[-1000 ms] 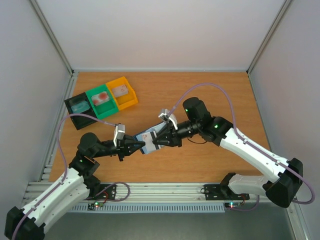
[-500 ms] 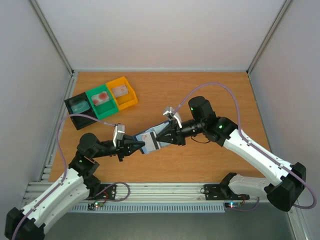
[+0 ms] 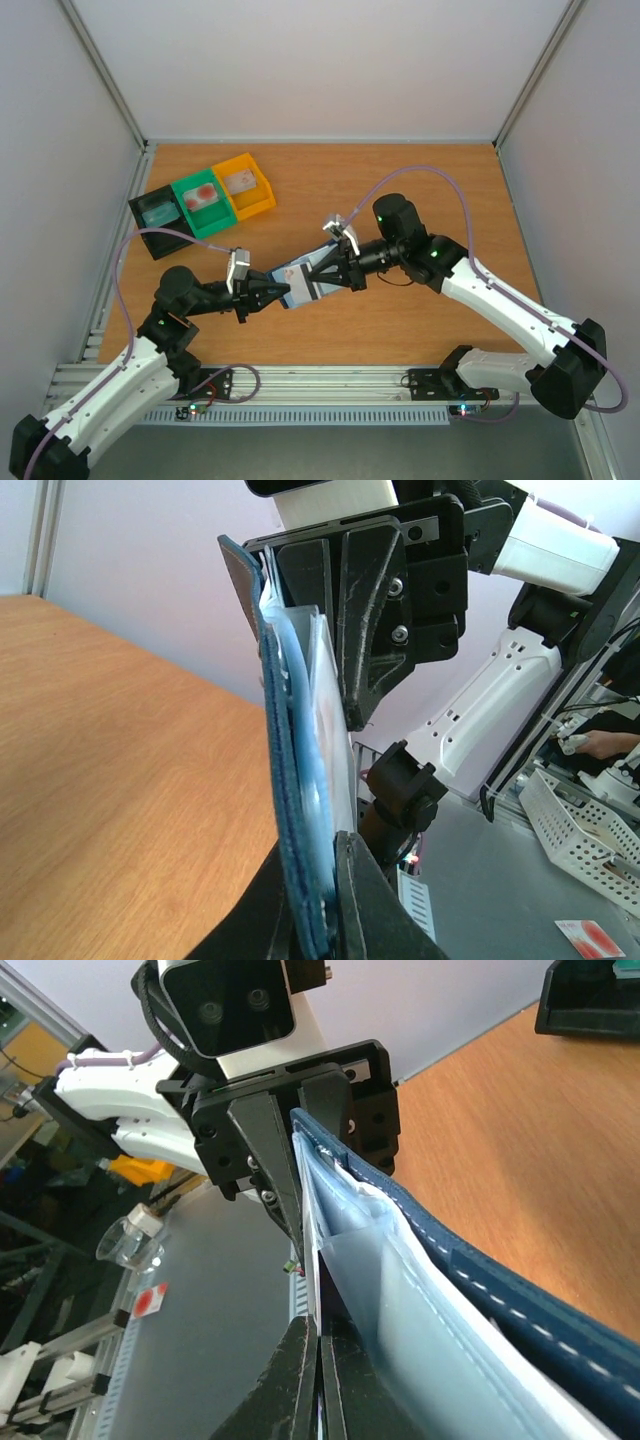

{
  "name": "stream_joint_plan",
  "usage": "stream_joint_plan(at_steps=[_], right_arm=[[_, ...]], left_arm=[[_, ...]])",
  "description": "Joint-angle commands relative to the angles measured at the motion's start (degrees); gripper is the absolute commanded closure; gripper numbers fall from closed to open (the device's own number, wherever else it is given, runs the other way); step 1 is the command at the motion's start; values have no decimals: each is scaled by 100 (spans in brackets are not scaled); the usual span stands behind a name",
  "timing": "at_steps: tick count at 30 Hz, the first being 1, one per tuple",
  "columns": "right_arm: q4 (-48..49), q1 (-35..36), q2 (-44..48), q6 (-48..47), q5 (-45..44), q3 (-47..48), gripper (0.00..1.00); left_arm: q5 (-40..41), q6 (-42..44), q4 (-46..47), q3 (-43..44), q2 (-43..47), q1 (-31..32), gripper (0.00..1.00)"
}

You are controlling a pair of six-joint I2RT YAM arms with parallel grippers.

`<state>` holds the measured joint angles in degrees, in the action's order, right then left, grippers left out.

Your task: Take the credit cards out of the card holder

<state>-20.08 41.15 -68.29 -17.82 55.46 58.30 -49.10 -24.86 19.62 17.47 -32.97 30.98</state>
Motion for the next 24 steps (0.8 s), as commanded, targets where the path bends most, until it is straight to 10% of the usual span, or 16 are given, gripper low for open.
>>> stream_joint_plan(at_steps=[1,24], right_arm=[[-463,-20,376,-324,-206,-12,99],[-738,-109,397,-403,-191,85,99]], left_arm=[[10,121,332,-25,82,21,100],[-33,113,355,-12,52,22,100]])
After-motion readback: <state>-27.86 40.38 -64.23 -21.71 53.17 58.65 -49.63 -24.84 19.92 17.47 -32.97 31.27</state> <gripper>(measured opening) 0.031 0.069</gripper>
